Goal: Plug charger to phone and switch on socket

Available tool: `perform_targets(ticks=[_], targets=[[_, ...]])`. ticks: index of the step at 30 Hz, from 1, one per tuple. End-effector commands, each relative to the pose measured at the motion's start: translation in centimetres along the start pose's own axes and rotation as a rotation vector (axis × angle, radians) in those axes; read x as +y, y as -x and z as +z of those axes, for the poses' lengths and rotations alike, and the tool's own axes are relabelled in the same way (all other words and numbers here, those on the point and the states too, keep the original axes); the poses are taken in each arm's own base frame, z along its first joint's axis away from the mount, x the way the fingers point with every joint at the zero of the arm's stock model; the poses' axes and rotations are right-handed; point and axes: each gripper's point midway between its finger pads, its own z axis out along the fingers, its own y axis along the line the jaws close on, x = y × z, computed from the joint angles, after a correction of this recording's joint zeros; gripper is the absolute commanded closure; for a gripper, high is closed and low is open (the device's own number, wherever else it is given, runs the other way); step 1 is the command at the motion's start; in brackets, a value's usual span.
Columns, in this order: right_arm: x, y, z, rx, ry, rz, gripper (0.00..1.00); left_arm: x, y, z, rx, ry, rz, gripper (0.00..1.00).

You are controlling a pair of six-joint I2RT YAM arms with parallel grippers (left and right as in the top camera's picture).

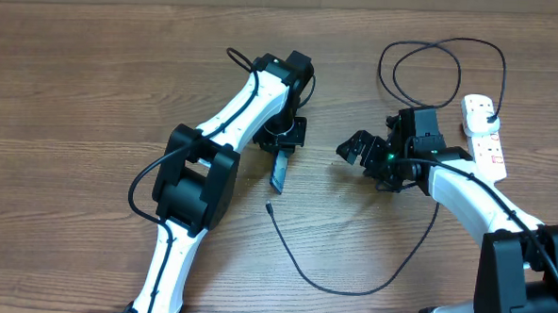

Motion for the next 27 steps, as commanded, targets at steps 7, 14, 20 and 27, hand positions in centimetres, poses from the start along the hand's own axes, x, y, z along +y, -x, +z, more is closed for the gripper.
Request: perform_targets(ticks=[7,14,20,27], targets=[[-0.13,0.13,0.06,-0.005,-0.008,-0.006,0.00,0.30,-0.16,-0.26,-0.004,0.013,-0.018,0.85],[-0.13,0.14,0.06,-0.006,-0.008,-0.006,0.00,0.29,-0.09,-0.26,-0.007,0.012,-0.042,0.80],[-0.14,0.12,0.06,-0.005,-0.008,-0.006,0.00,0.25,-0.03,-0.26,-0.010,0.011,-0.046,0.79],[-0.13,0.13,0.06,-0.006,-0.008,-0.006,0.00,0.20,0.15,-0.24,-0.021,0.017,-0.059,0.80]])
